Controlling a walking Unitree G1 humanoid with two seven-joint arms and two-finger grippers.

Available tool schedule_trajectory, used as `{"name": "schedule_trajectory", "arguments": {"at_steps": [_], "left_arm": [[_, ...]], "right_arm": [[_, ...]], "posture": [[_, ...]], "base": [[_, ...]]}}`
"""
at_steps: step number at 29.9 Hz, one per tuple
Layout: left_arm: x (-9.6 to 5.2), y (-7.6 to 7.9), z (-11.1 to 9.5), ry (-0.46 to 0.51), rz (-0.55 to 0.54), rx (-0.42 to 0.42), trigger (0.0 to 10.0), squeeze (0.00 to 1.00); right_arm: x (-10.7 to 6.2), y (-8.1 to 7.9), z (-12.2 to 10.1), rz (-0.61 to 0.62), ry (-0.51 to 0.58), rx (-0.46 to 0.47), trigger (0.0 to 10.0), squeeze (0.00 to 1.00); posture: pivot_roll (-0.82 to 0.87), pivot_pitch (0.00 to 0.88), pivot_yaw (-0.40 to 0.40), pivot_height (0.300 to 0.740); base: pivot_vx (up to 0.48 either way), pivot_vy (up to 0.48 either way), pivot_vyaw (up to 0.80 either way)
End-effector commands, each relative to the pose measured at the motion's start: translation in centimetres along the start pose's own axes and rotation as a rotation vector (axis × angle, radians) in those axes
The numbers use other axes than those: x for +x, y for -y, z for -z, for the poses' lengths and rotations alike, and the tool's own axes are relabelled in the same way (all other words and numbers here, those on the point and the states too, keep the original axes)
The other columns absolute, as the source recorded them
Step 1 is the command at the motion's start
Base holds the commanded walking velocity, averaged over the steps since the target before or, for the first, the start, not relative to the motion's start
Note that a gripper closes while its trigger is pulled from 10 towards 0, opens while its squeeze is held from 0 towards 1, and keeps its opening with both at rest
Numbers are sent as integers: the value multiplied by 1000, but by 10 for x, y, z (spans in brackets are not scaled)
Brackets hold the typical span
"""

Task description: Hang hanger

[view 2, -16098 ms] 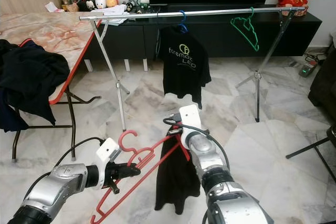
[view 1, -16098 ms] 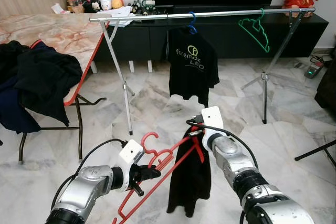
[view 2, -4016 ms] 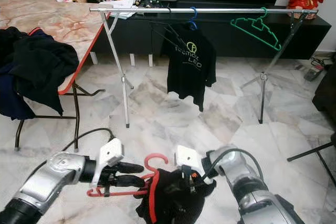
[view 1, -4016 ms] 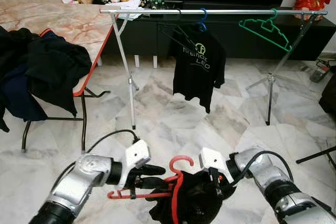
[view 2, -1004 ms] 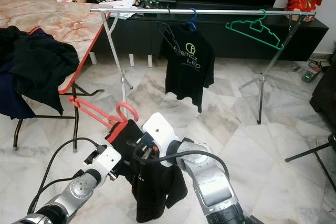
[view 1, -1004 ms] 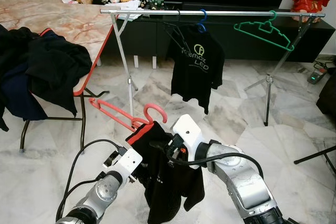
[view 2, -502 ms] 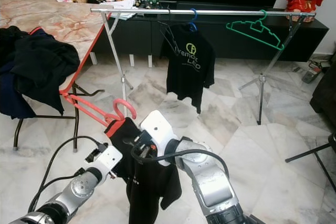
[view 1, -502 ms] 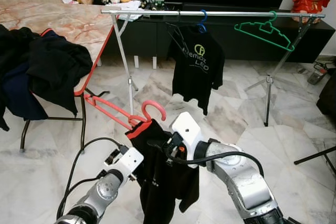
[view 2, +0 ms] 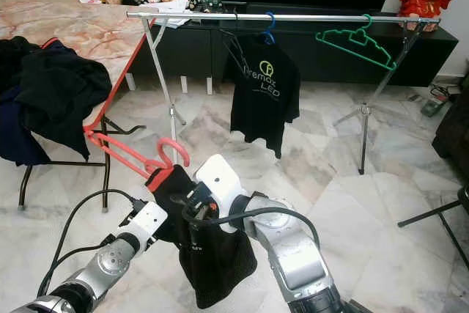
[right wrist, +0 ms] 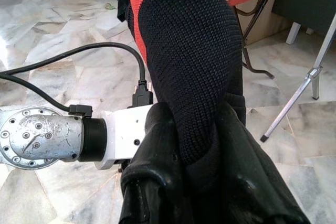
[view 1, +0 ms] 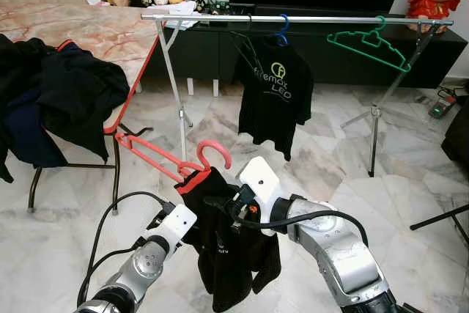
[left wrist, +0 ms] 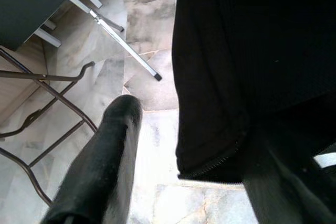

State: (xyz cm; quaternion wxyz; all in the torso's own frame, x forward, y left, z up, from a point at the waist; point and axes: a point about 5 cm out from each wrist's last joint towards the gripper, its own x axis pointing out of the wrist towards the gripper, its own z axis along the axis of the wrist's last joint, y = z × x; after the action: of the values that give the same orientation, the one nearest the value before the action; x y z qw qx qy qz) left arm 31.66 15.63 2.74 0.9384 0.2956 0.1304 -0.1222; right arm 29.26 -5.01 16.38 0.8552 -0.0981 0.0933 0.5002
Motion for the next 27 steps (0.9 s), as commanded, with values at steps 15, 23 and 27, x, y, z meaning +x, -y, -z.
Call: {"name": "schedule_trajectory", "arguments": {"at_steps": [15, 23, 27], "left_arm": [[-1, -8, 5, -42, -49, -32, 0, 0], [-2, -13, 10, -77, -98, -123, 0, 0], [-2, -14, 13, -94, -103, -119, 0, 0]], "right_arm": [[-5, -9, -11, -41, 30, -33, 0, 0], [-9, -1, 2, 1, -21, -7, 0, 0], [-13, 4, 5, 20, -35, -17, 0, 0]], "posture": [[-26, 113, -29, 740], [-30, 118, -30, 740], [-32, 119, -28, 740]], "base": [[0, 0, 0], [0, 0, 0], [0, 0, 0]]}}
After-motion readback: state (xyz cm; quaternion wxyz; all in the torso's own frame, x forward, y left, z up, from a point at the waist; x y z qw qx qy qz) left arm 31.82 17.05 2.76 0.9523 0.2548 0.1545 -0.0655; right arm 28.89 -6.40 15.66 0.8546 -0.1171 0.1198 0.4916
